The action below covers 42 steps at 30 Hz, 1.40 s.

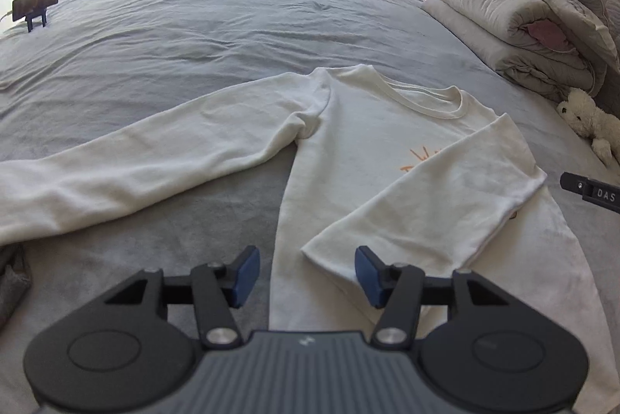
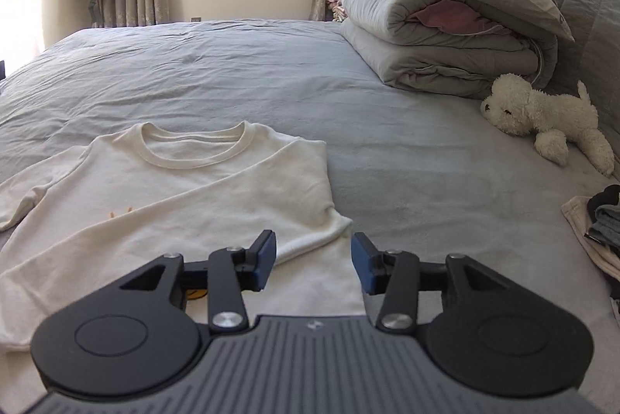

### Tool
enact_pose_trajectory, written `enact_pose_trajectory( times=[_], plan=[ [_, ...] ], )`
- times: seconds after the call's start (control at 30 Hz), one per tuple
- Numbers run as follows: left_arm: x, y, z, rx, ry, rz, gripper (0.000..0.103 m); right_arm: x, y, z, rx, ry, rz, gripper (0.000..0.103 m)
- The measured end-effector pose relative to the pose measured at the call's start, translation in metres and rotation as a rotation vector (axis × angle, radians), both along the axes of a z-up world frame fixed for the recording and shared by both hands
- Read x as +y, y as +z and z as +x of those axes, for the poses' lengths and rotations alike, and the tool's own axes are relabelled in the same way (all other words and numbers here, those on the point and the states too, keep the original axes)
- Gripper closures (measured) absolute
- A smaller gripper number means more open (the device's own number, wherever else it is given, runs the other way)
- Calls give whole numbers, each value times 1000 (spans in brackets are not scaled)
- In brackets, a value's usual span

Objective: Fold clothes

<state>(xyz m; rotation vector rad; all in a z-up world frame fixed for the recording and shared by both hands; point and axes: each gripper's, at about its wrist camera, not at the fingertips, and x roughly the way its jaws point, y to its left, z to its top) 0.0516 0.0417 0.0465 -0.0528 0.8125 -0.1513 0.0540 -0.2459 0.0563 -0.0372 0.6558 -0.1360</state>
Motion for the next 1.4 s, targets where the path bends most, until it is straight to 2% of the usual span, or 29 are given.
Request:
enact_pose_trajectory(
  times=[0.1,0.23,0.4,0.47,0.6,0.77,0.97,1.03,1.07,1.17,1.23,1.3,1.4],
  plan=[
    [-9,3,-3,-43,-27,50,42,13,0,-25,24,92,15,49],
    [-20,-1,-2,-75,-55,123,40,17,-11,-45,11,128,82,49],
    [-39,-9,-3,-114,-77,230,37,24,-16,-42,37,155,155,49],
    [-48,-11,-8,-161,-103,283,26,30,-14,-43,30,180,150,49],
    [-61,-20,-14,-181,-161,362,26,32,-15,-47,40,207,145,48],
    [-51,-17,-9,-147,-148,312,26,27,-17,-48,56,188,166,48],
    [-13,-8,2,-78,-68,111,27,19,-13,-48,63,176,181,47],
    [-10,-8,3,-66,-68,75,30,14,-13,-46,69,162,217,47],
    [-11,-8,3,-61,-79,68,37,11,-14,-45,74,156,246,47],
    [-15,-9,1,-49,-115,44,48,5,-17,-43,94,138,320,47],
    [-14,-5,-4,-60,-132,29,55,6,-18,-42,104,132,324,47],
    [-10,-2,-10,-83,-126,27,65,7,-16,-43,98,136,311,47],
    [-9,-5,-13,-50,-117,-15,66,6,-14,-44,91,141,308,47]
  ],
)
